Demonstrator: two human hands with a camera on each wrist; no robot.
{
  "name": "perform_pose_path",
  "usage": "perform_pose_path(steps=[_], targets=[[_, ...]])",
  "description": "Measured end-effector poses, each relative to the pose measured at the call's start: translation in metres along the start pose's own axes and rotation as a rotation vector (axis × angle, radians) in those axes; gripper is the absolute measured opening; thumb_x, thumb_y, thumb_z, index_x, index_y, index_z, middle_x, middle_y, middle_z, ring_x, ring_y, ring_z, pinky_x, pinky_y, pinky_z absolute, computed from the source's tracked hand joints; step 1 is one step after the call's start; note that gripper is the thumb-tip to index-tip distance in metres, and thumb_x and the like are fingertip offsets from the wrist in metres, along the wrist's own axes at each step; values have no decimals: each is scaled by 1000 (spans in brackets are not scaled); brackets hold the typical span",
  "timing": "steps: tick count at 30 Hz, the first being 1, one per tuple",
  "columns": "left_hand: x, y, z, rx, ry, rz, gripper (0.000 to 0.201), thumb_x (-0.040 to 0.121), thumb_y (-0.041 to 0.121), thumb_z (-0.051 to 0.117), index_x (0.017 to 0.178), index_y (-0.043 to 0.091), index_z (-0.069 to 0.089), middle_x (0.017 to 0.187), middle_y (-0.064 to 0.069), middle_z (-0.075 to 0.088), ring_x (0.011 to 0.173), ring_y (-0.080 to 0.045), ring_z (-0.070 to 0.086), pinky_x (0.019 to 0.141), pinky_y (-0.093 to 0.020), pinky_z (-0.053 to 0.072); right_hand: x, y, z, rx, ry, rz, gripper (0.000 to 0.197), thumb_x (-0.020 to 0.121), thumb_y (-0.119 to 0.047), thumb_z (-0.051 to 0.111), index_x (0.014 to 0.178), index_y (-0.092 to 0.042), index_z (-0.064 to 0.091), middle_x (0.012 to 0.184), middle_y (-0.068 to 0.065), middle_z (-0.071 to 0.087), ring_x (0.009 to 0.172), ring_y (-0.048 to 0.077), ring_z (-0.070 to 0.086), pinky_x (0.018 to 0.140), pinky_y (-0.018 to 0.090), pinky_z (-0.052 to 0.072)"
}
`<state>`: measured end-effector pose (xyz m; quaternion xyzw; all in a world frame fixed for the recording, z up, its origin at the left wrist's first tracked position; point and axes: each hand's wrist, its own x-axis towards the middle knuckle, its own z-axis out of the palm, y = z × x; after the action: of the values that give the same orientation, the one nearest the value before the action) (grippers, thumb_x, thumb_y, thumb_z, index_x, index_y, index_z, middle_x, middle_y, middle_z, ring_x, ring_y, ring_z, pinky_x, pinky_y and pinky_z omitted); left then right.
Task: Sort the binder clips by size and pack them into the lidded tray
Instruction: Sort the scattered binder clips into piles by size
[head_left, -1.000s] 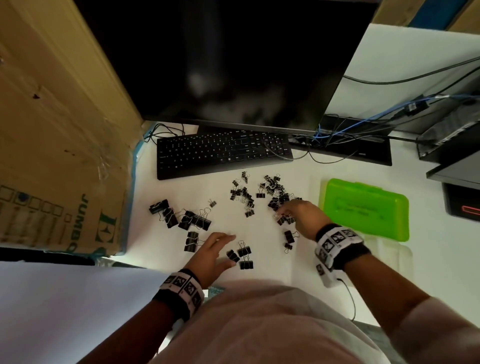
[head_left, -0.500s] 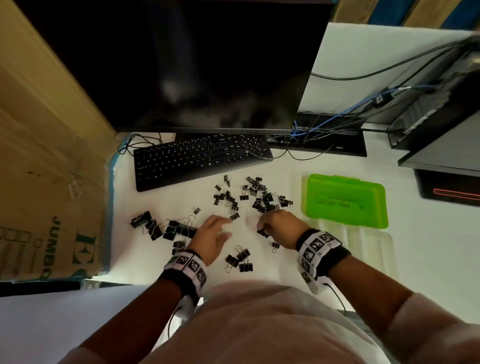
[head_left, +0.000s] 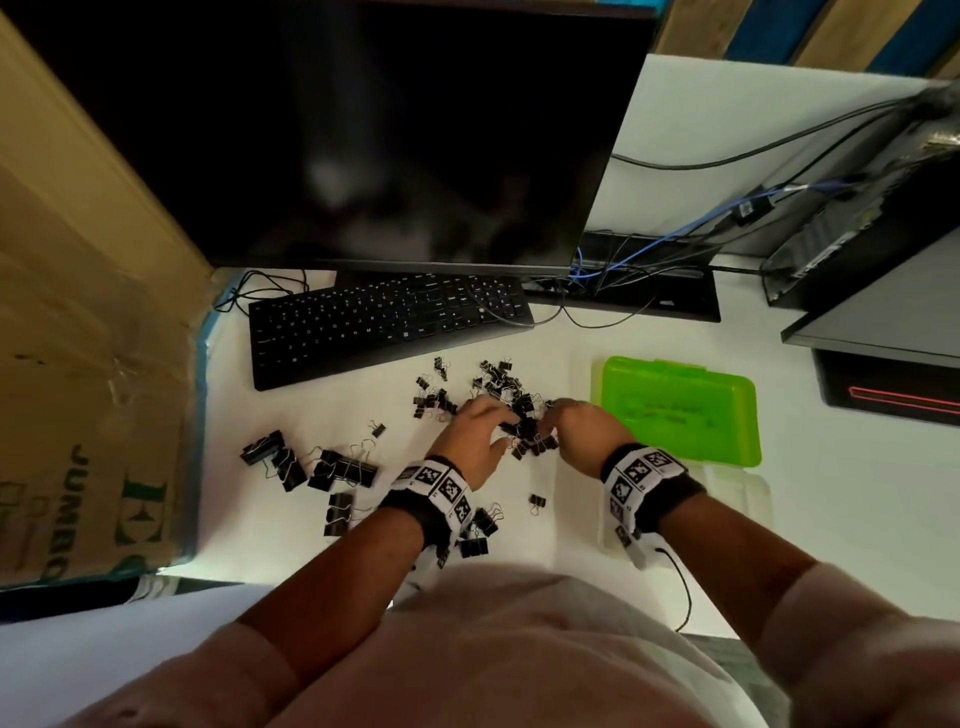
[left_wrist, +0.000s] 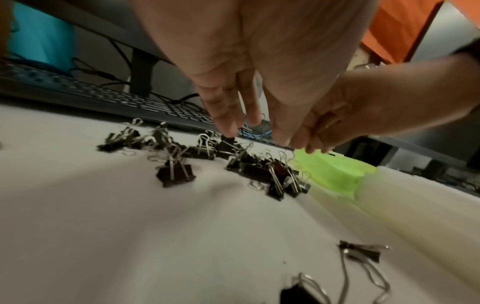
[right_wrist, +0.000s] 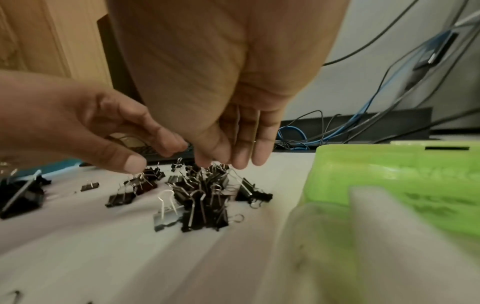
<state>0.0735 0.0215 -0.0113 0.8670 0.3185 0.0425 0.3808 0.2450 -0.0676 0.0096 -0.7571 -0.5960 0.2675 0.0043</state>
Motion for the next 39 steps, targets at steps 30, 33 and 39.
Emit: perform_pose_path(steps=[30, 33, 39], targets=[[-27, -23, -43, -4, 62, -143, 3, 93, 30, 51, 95, 29, 54, 108, 11, 62, 87, -10, 59, 81, -29, 49, 11, -13, -2, 101, 116, -93, 27, 89, -17, 53, 114, -24, 63, 105, 3, 69, 94, 23, 64, 76, 26, 46], [-55, -36, -43, 37, -57, -202, 1, 92, 30, 53, 92, 29, 54, 104, 11, 64, 91, -6, 59, 84, -28, 51, 2, -33, 12, 86, -79, -177, 27, 90, -23, 55, 116, -26, 60, 106, 0, 71, 93, 18, 66, 82, 29, 51], [-100, -48, -20, 8, -183, -301, 4, 87, 29, 56, 88, 27, 60, 98, 5, 66, 88, -11, 61, 80, -32, 54, -4, -53, 50, 141, -227, -178, 27, 92, -19, 50, 116, -22, 62, 114, 8, 67, 101, 25, 63, 89, 33, 49]])
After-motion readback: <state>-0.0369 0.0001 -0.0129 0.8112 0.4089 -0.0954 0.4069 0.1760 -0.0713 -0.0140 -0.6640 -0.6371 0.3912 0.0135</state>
